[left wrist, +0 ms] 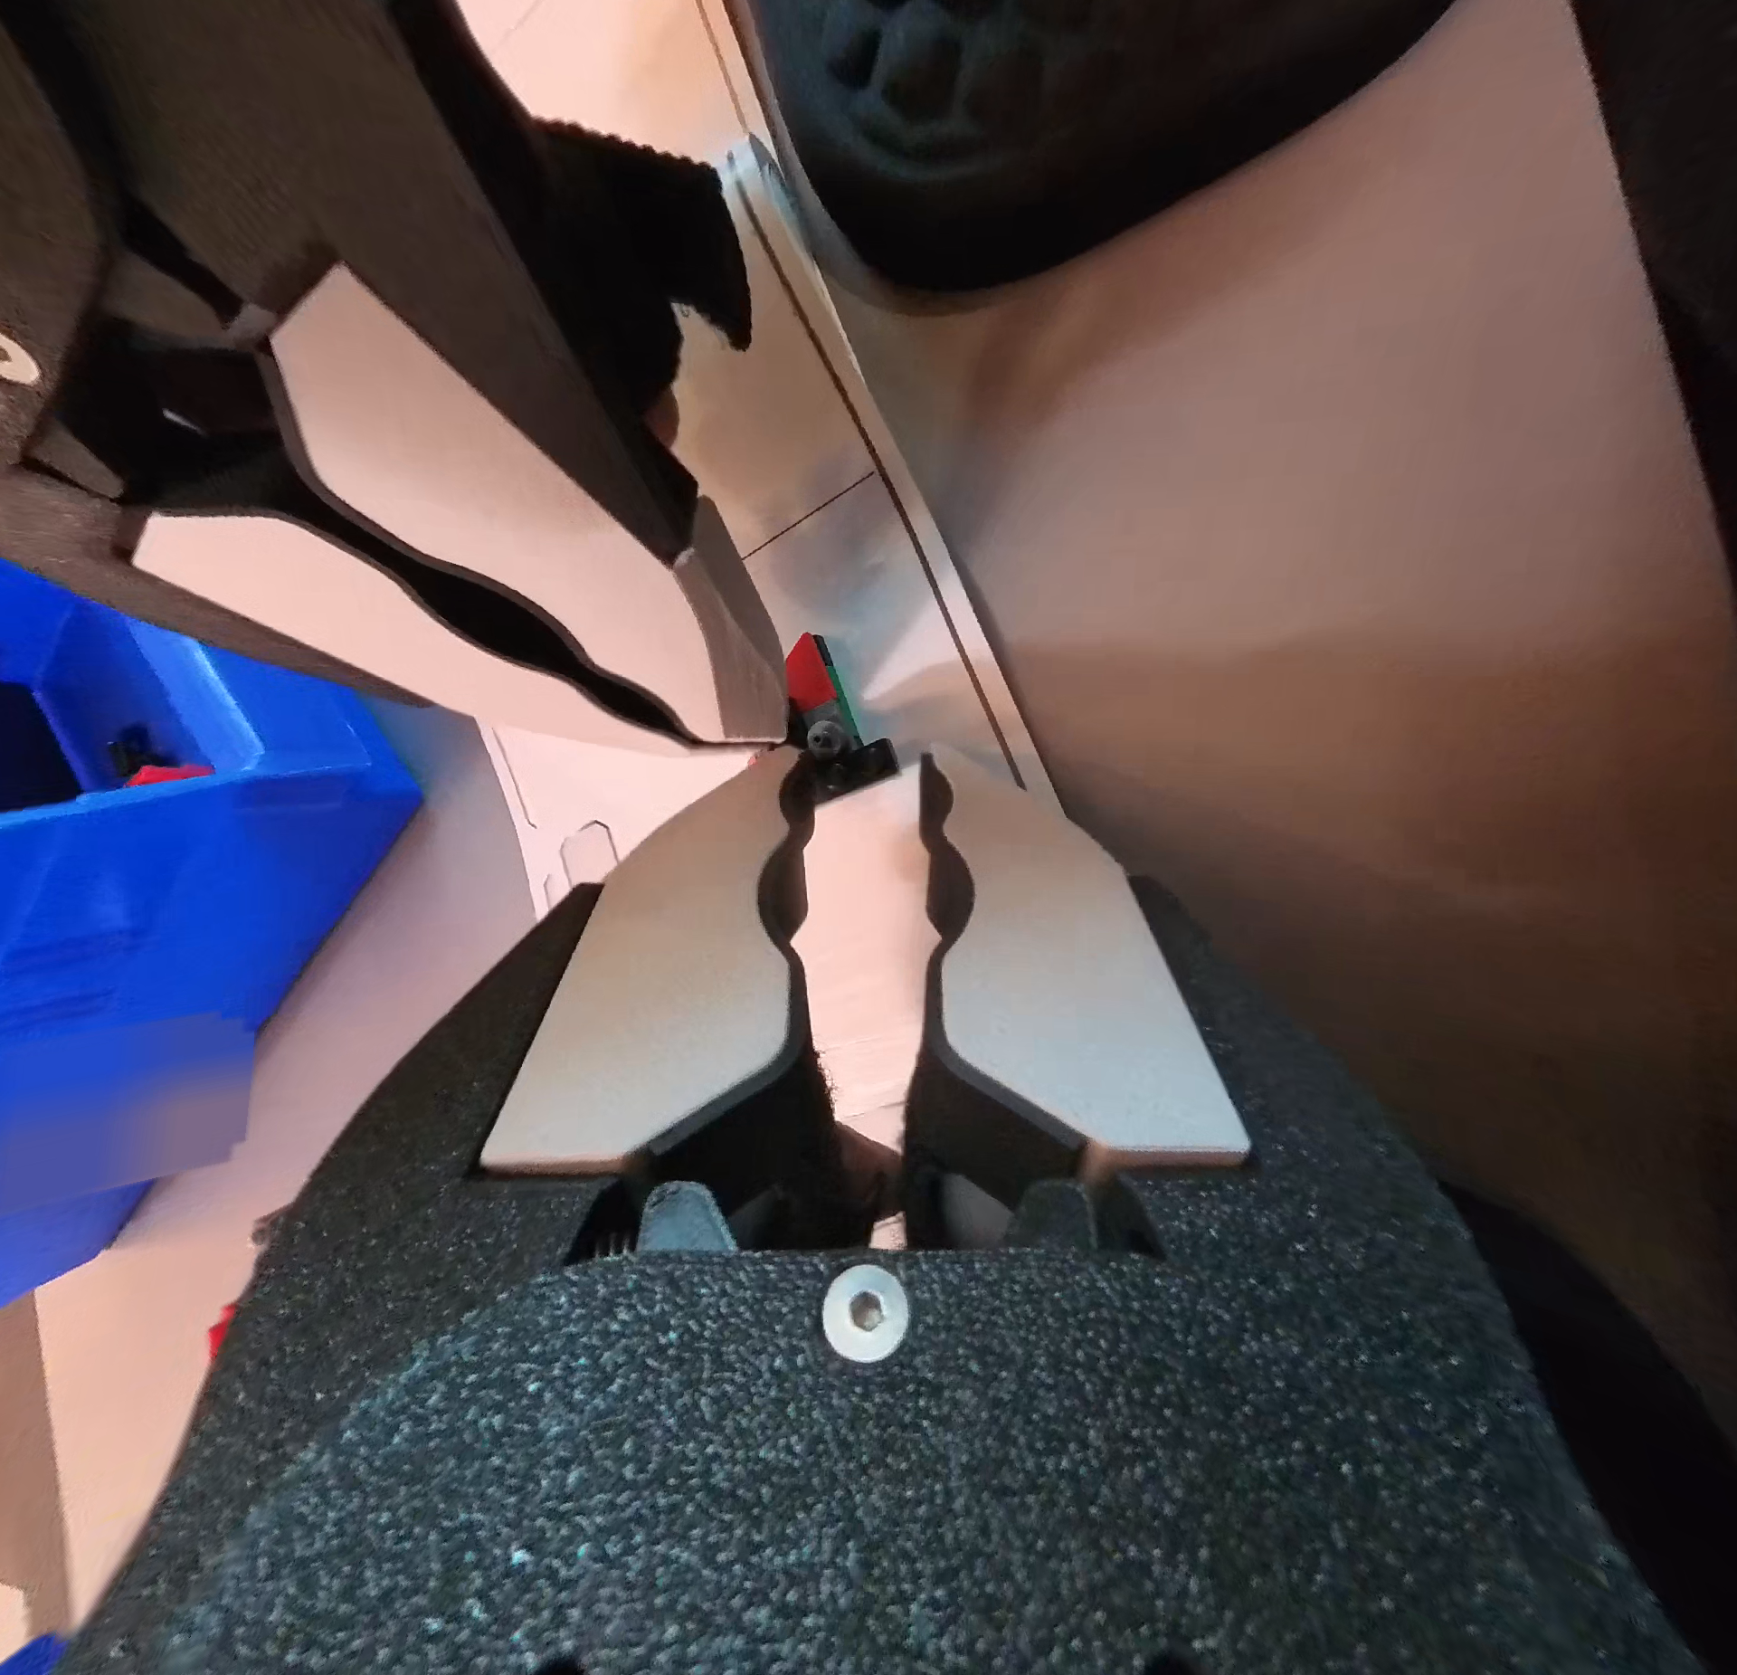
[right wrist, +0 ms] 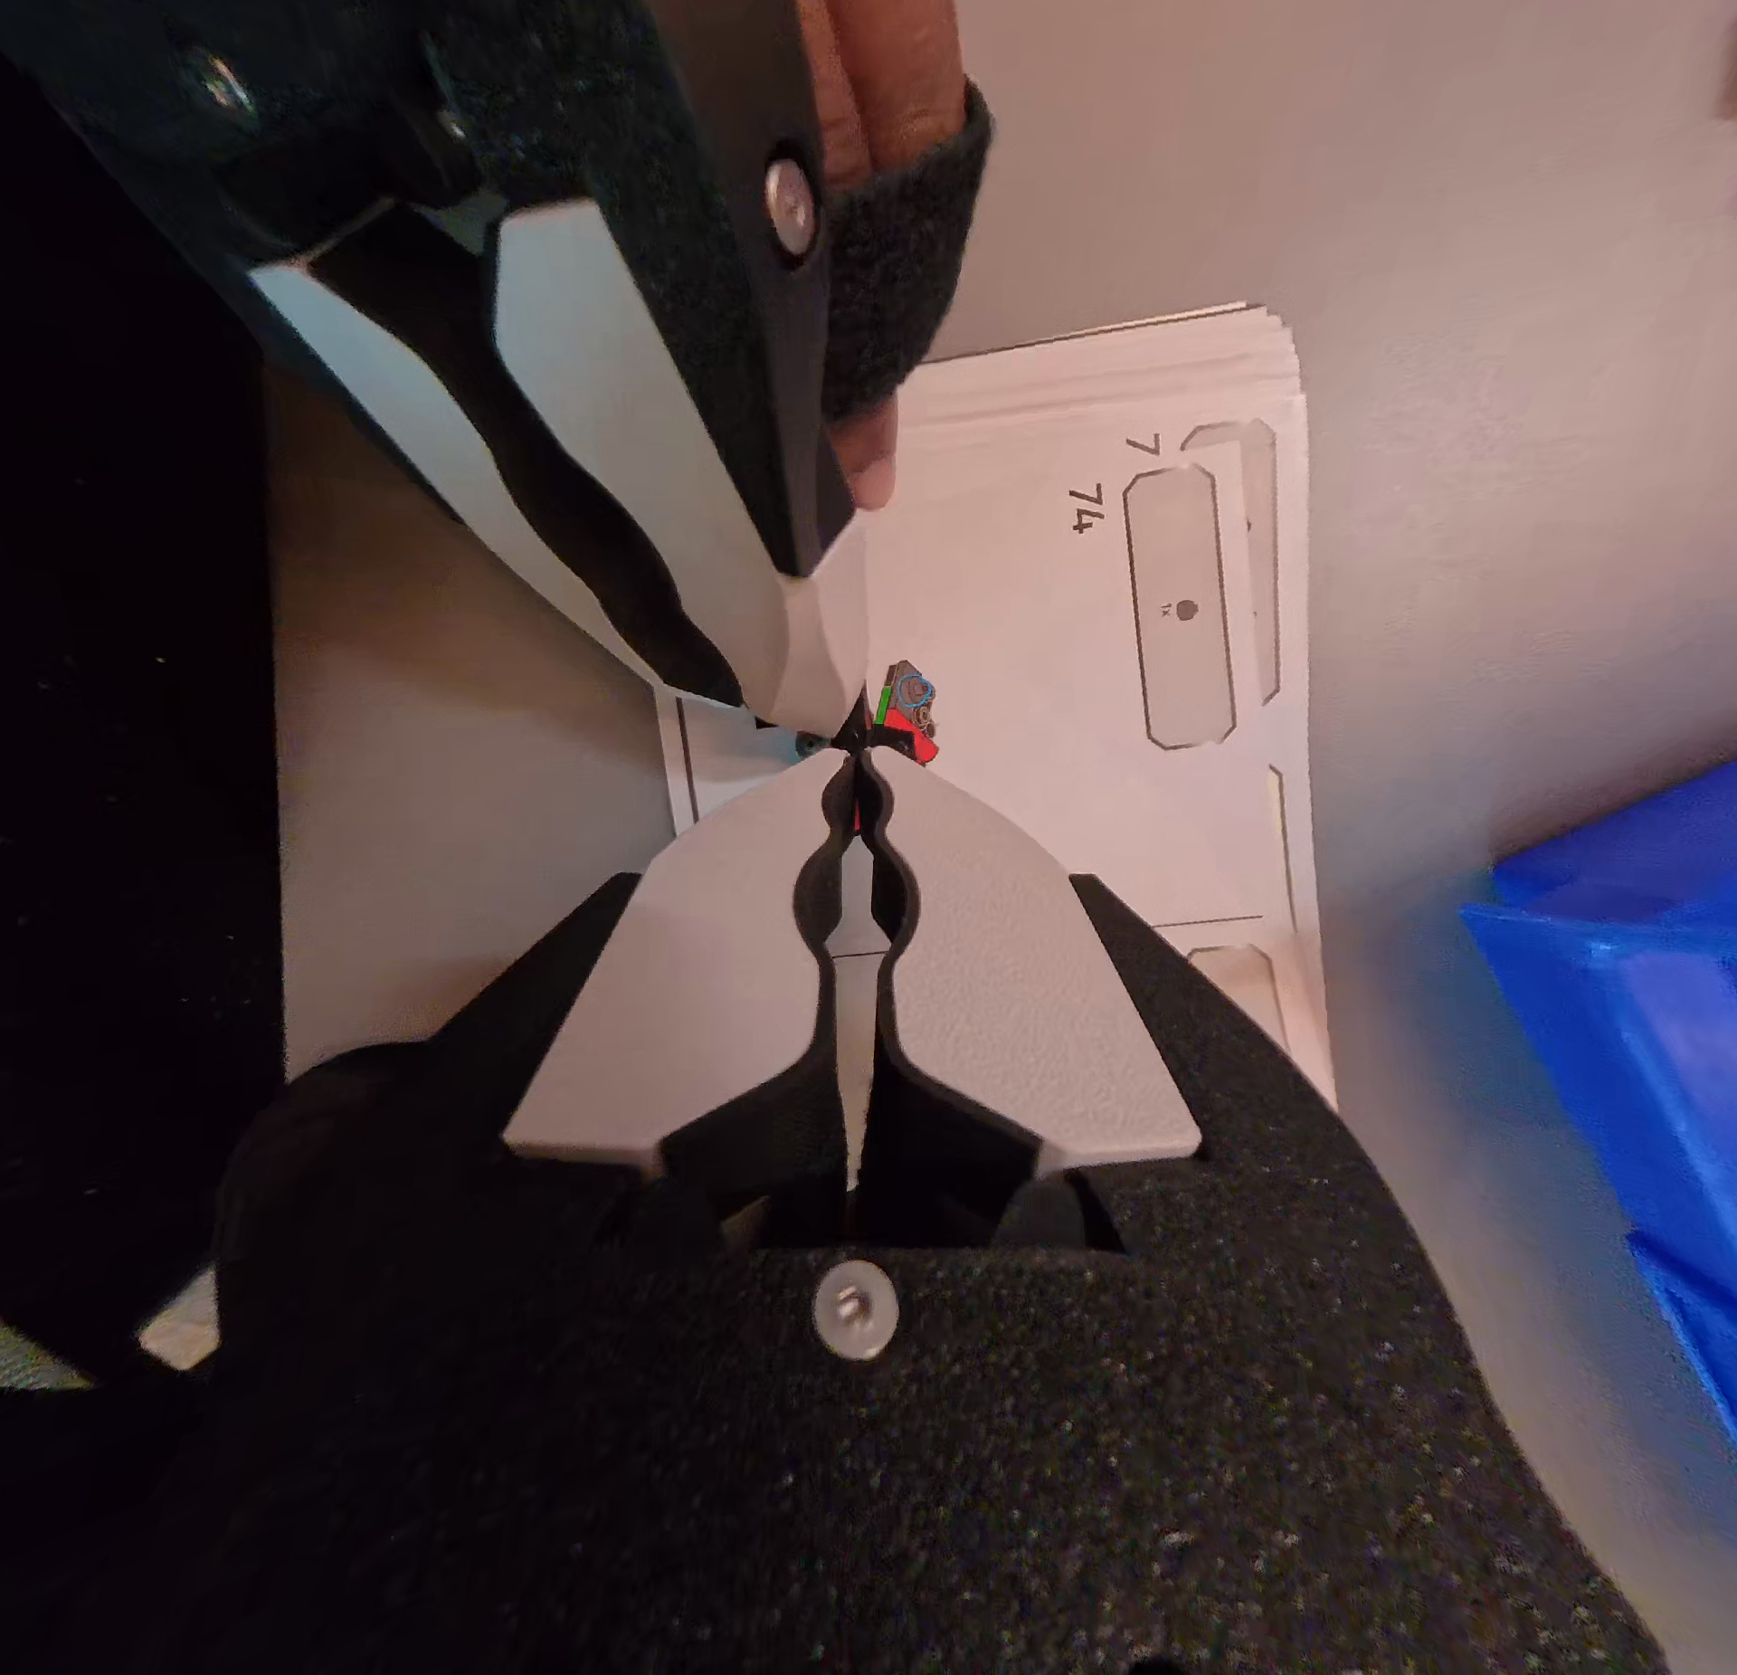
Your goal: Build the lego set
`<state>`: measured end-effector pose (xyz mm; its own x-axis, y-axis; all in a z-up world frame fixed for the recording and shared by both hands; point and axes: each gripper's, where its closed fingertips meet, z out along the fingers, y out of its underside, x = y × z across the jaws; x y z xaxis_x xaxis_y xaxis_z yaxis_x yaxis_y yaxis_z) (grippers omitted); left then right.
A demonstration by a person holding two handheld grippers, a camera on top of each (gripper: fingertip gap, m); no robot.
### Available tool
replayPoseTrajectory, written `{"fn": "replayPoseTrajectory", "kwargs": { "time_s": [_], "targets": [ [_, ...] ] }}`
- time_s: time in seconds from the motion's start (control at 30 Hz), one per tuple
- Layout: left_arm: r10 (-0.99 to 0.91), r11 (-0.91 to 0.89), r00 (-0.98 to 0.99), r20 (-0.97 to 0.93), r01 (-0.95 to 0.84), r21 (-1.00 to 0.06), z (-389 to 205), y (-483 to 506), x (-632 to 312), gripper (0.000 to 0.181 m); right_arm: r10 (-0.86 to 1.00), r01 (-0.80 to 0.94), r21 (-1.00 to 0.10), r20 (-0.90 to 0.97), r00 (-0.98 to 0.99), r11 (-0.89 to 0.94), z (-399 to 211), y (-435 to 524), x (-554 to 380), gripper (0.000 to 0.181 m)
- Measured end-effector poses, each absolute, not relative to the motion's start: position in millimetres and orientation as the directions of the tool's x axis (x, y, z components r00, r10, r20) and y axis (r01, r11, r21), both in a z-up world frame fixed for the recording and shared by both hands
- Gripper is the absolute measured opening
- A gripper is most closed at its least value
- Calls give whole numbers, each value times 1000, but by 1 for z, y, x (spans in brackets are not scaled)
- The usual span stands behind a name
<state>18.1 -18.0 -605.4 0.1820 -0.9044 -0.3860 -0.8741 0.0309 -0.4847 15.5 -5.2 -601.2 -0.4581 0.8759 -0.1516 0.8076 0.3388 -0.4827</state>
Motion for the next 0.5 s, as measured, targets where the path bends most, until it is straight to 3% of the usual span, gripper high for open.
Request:
{"fn": "replayPoseTrajectory", "kwargs": {
  "time_s": [0.23,0.5],
  "targets": [
    [-897,-17,242,-369,-854,-520,-605,-15,10,20,877,883,-404,-302,-374,237,-603,-5,17,0],
    [-851,49,194,-488,-896,-441,-608,-11,9,11,903,915,-365,-312,-296,174,-604,-6,19,0]
  ]
}}
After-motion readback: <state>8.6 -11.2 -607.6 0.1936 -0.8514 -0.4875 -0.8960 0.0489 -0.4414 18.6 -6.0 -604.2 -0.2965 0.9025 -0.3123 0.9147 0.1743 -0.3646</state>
